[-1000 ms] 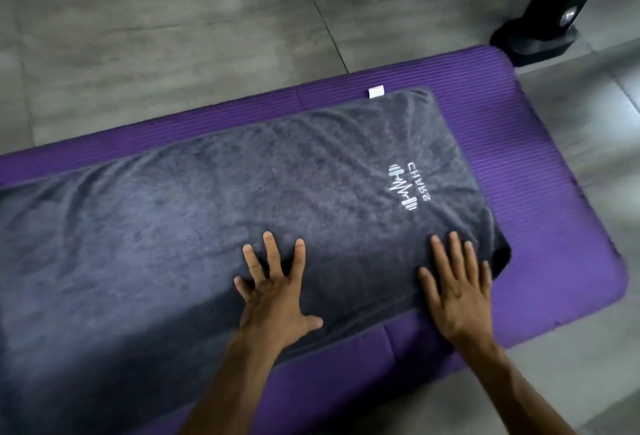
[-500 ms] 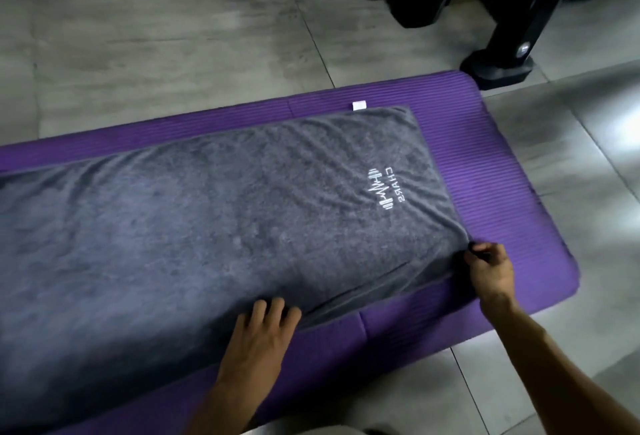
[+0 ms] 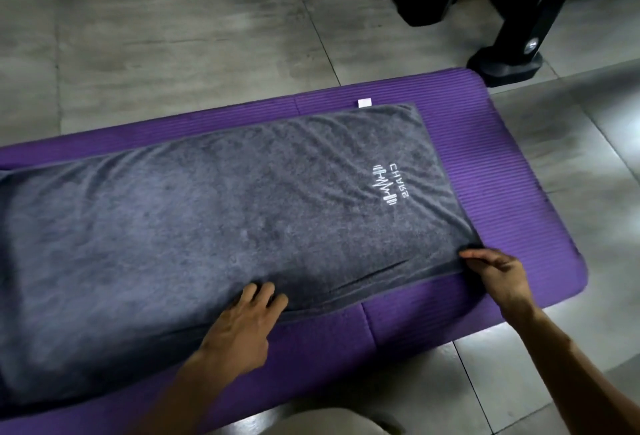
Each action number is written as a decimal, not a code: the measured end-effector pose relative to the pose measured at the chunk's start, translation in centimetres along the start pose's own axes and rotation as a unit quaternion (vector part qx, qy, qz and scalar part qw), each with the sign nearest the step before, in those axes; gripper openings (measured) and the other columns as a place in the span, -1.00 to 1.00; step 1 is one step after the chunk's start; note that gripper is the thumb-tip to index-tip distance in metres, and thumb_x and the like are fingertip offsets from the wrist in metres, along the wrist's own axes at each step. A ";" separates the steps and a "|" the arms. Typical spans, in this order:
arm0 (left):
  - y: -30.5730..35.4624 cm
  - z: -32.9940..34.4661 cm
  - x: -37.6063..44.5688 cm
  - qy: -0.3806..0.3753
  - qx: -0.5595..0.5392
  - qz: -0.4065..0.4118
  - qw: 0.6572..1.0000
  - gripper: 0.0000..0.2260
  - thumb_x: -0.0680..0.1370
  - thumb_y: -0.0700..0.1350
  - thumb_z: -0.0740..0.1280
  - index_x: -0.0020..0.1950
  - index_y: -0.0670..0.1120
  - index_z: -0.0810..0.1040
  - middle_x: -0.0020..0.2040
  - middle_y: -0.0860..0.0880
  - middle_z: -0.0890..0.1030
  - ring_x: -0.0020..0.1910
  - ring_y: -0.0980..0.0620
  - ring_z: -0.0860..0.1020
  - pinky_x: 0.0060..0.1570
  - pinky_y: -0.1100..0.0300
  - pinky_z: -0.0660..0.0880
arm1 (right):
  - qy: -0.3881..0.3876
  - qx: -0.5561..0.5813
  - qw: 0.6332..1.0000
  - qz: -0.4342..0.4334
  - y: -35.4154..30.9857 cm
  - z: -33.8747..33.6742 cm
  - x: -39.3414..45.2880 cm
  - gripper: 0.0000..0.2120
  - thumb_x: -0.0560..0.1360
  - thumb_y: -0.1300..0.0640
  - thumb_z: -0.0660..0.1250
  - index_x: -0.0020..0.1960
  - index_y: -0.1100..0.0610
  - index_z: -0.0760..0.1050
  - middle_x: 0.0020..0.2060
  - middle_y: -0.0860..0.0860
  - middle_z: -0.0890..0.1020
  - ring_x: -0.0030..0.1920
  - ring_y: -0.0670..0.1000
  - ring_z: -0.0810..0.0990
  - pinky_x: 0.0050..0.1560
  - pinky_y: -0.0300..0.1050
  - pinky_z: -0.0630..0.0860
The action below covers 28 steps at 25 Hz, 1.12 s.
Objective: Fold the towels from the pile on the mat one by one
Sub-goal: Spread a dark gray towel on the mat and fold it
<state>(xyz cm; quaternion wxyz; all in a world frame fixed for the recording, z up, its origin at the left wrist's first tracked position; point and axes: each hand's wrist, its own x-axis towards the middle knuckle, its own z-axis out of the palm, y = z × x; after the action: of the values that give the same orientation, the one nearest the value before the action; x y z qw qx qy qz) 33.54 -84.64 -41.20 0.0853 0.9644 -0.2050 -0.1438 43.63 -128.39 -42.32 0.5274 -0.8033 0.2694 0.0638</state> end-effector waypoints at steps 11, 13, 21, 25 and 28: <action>-3.6 0.9 -5.3 0.039 0.060 -0.069 0.995 -0.43 0.07 -0.22 0.32 0.07 -0.02 0.40 -0.01 -0.06 0.44 -0.09 -0.12 0.49 -0.23 -0.03 0.55 | -0.024 -0.027 0.999 0.005 0.1 -0.3 0.2 -0.63 0.50 0.42 0.34 -0.25 -0.02 0.64 -0.39 -0.31 0.64 -0.31 -0.37 0.57 -0.19 -0.57 0.43; -5.2 0.8 -6.7 0.032 0.033 -0.040 0.998 -0.50 0.12 -0.13 0.35 0.06 0.01 0.41 0.02 -0.04 0.46 -0.04 -0.08 0.50 -0.19 0.02 0.58 | -0.018 -0.029 0.999 0.011 0.0 -0.3 0.1 -0.70 0.50 0.41 0.34 -0.19 0.03 0.64 -0.39 -0.32 0.64 -0.31 -0.38 0.57 -0.19 -0.58 0.42; -4.8 1.2 -8.6 0.078 0.118 -0.068 0.988 -0.71 0.38 -0.04 0.14 -0.17 -0.16 0.58 0.00 -0.15 0.54 -0.04 -0.16 0.41 -0.21 -0.06 0.48 | -0.008 -0.045 0.999 0.030 -0.3 -0.1 -0.4 -0.67 0.52 0.39 0.33 -0.22 -0.01 0.62 -0.41 -0.35 0.62 -0.34 -0.40 0.55 -0.20 -0.59 0.42; -4.7 0.3 -8.2 -0.006 0.160 -0.055 0.985 -0.69 0.33 -0.03 0.11 -0.29 -0.18 0.59 -0.11 -0.19 0.56 -0.15 -0.19 0.44 -0.18 -0.06 0.38 | 0.018 -0.082 0.996 0.041 0.1 0.1 -0.2 -0.60 0.52 0.34 0.34 -0.29 -0.12 0.66 -0.44 -0.31 0.61 -0.39 -0.30 0.55 -0.32 -0.54 0.42; -4.6 -0.1 -9.0 -0.111 0.132 -0.071 0.982 -0.72 0.20 -0.02 0.29 -0.22 -0.13 0.65 -0.22 -0.12 0.61 -0.30 -0.15 0.56 -0.27 0.00 0.54 | 0.038 -0.152 0.987 0.041 -0.3 0.2 -0.5 -0.71 0.52 0.31 0.34 -0.22 -0.04 0.67 -0.52 -0.28 0.58 -0.46 -0.21 0.50 -0.46 -0.50 0.35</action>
<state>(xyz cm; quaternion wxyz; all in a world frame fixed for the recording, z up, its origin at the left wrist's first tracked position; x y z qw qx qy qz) 27.44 -76.70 -39.98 -0.0766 0.9573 -0.1612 -0.2273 43.37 -127.95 -42.00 0.3853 -0.8643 0.3091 0.0947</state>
